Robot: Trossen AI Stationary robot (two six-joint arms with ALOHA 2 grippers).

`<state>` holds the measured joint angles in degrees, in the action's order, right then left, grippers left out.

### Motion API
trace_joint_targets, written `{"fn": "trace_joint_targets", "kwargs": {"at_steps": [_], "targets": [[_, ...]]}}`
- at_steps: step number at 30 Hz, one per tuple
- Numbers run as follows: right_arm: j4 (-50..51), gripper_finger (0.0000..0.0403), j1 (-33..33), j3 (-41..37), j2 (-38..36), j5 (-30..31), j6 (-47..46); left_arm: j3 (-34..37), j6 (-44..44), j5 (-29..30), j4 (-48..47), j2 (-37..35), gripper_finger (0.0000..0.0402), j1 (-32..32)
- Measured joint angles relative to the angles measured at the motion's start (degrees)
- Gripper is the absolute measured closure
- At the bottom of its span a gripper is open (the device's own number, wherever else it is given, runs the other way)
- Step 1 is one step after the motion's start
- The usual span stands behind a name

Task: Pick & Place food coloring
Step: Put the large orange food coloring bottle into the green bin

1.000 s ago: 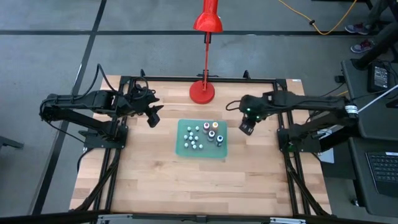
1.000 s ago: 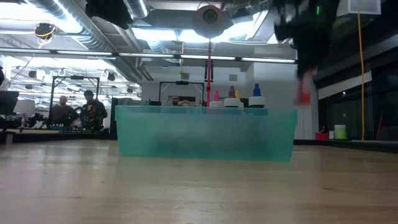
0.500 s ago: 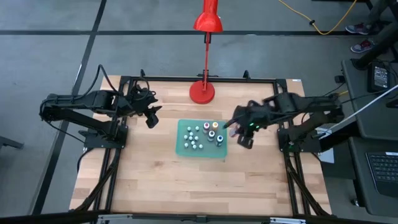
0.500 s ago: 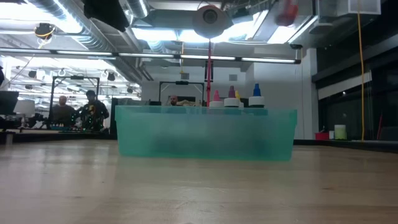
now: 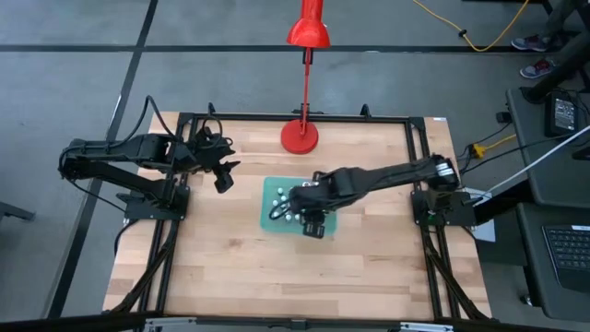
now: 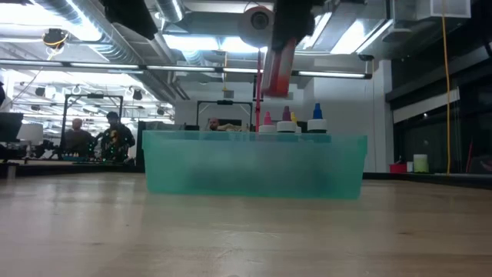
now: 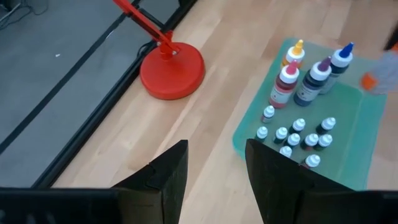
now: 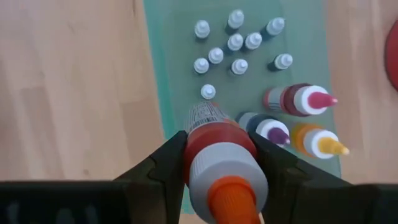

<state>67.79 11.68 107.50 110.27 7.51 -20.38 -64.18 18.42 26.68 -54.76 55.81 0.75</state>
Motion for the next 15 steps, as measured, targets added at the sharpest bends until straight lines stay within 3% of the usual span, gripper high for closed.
{"fn": "trace_joint_targets", "kwargs": {"at_steps": [6, 15], "targets": [[-0.71, 0.0252, -0.17, -0.64, 4.74, 1.56, 2.48, 0.0, -0.66, -0.44, 0.02, 0.0, 0.0245, 0.0], [-5.85, 0.0251, -0.43, -10.12, 4.9, -0.1, 1.26, 0.0, -0.09, -1.16, 0.04, 0.0, 0.0245, 0.0]]}}
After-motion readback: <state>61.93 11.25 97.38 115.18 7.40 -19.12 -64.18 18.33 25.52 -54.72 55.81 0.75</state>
